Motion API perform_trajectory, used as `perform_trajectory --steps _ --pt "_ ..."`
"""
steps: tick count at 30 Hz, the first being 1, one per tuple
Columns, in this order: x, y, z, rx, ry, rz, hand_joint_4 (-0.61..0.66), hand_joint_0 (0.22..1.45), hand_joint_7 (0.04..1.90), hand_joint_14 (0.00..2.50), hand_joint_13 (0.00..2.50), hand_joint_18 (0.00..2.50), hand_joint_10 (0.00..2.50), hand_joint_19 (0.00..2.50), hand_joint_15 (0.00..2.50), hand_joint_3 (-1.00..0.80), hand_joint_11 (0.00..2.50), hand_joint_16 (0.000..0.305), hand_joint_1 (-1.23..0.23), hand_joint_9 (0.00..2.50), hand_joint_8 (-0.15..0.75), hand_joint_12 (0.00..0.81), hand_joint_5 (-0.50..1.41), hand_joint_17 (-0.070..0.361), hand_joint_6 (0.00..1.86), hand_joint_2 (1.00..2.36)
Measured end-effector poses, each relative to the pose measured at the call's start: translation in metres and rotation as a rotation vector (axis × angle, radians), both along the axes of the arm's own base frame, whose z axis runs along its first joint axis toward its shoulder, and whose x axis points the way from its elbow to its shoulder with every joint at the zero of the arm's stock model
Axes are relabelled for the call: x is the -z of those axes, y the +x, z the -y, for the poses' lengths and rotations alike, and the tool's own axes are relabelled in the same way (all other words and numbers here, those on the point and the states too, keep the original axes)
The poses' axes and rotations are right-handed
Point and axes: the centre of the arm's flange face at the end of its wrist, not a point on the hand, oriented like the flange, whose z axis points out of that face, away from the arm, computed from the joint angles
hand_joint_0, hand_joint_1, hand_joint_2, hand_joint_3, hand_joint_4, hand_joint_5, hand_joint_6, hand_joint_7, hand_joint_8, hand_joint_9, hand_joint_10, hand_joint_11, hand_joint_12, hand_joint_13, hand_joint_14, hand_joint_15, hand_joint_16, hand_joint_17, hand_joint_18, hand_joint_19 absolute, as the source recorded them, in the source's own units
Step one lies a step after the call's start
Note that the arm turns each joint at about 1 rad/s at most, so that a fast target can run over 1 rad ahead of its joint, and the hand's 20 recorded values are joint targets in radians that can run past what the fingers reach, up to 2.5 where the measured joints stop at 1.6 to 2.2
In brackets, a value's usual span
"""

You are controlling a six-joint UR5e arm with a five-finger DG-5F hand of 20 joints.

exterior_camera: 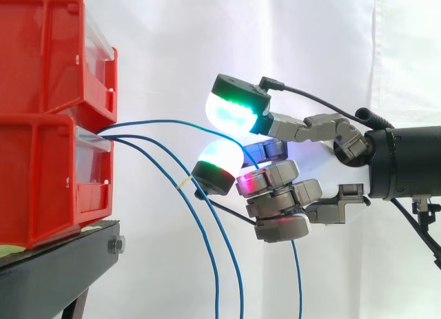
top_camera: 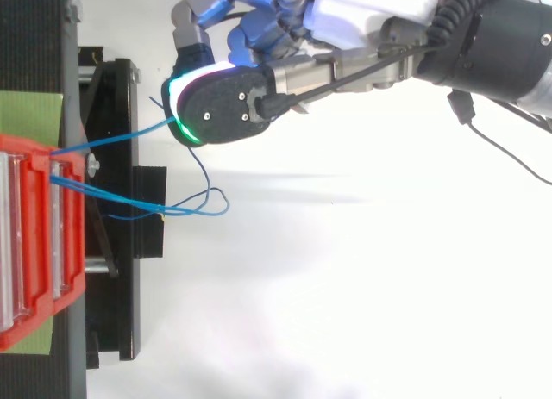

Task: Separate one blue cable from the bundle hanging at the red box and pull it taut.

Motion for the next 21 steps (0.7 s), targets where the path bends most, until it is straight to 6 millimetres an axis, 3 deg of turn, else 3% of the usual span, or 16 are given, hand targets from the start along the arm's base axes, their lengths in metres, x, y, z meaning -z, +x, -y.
perform_trajectory --steps 7,13,16,21 --pt "0.0001 -0.0001 0.0001 0.000 0.000 -0.001 0.12 0.63 1.37 2.46 0.93 1.10 1.18 1.55 1.20 -0.12 1.70 0.036 -0.73 0.82 0.273 0.317 -0.18 0.082 0.92 1.03" --pt "0.0002 -0.0002 0.0002 0.000 0.000 -0.002 -0.01 0.69 1.38 2.38 0.91 1.06 1.13 1.50 1.25 -0.14 1.73 0.037 -0.77 0.79 0.259 0.310 -0.19 0.084 0.94 1.03" --pt "0.0001 -0.0002 0.0005 0.003 0.000 -0.001 -0.04 0.72 1.53 2.39 0.90 1.04 1.11 1.51 1.22 -0.15 1.70 0.036 -0.77 0.79 0.245 0.301 -0.19 0.080 0.94 1.03" --pt "0.0000 -0.0002 0.0014 0.015 0.003 0.001 -0.11 0.76 1.44 2.41 0.90 1.03 1.10 1.52 1.20 -0.26 1.72 0.035 -0.75 0.79 0.237 0.299 -0.21 0.079 0.96 1.02"
